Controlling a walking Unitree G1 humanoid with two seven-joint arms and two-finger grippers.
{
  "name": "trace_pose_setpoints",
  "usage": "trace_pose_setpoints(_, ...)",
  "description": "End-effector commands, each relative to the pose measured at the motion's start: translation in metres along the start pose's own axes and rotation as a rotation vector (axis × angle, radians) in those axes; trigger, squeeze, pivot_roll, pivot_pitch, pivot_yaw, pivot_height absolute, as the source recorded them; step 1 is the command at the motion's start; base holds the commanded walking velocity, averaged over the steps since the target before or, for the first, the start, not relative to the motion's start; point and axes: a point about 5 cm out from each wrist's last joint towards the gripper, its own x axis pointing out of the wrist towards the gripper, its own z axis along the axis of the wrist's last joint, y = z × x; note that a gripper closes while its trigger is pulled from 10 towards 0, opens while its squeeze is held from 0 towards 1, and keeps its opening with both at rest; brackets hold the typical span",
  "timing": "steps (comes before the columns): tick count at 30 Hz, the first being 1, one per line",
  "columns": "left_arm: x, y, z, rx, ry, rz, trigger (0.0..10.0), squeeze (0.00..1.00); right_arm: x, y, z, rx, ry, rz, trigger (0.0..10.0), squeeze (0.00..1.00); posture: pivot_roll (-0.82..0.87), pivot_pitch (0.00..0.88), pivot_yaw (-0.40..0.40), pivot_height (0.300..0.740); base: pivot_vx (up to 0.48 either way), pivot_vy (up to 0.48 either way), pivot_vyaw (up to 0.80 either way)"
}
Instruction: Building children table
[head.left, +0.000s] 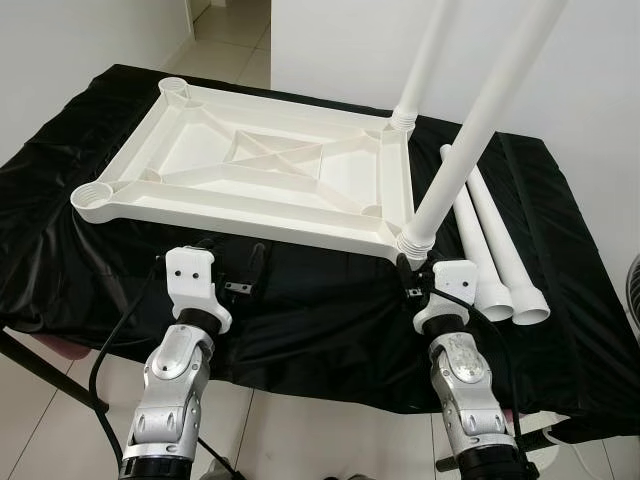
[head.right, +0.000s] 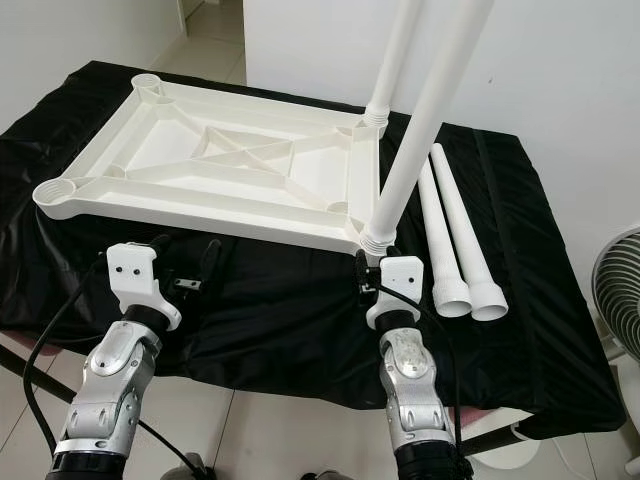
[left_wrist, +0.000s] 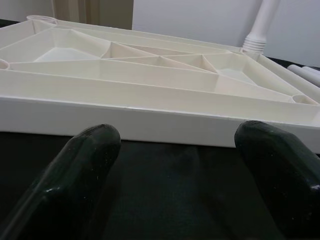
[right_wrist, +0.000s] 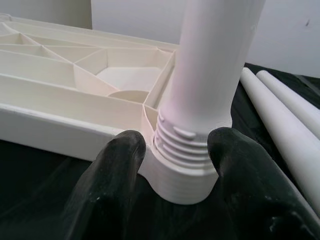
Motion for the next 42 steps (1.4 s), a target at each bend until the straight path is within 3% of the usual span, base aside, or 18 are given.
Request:
trace_pose_setpoints(1, 0.000, 0.002, 0.001, 0.011, 0.002, 0.062, 10.0, 0.00, -0.001, -0.001, -0.003, -0.014, 0.011, -0.003, 10.0, 0.00, 0.18, 0.075, -0.071, 0.740, 0.000, 0.000, 0.00)
trace_pose_setpoints(14, -0.010, -0.001, -0.004, 0.037, -0.001, 0.048, 10.0, 0.00, -0.009, -0.003, -0.003, -0.036, -0.015, 0.021, 10.0, 0.00, 0.18, 0.064, -0.067, 0.740, 0.000, 0.000, 0.00)
trace_pose_setpoints(42, -0.008, -0.001, -0.004, 0.035, 0.007, 0.036, 10.0, 0.00, -0.008, -0.001, -0.005, -0.034, -0.015, 0.017, 10.0, 0.00, 0.19, 0.057, -0.070, 0.740, 0.000, 0.000, 0.00)
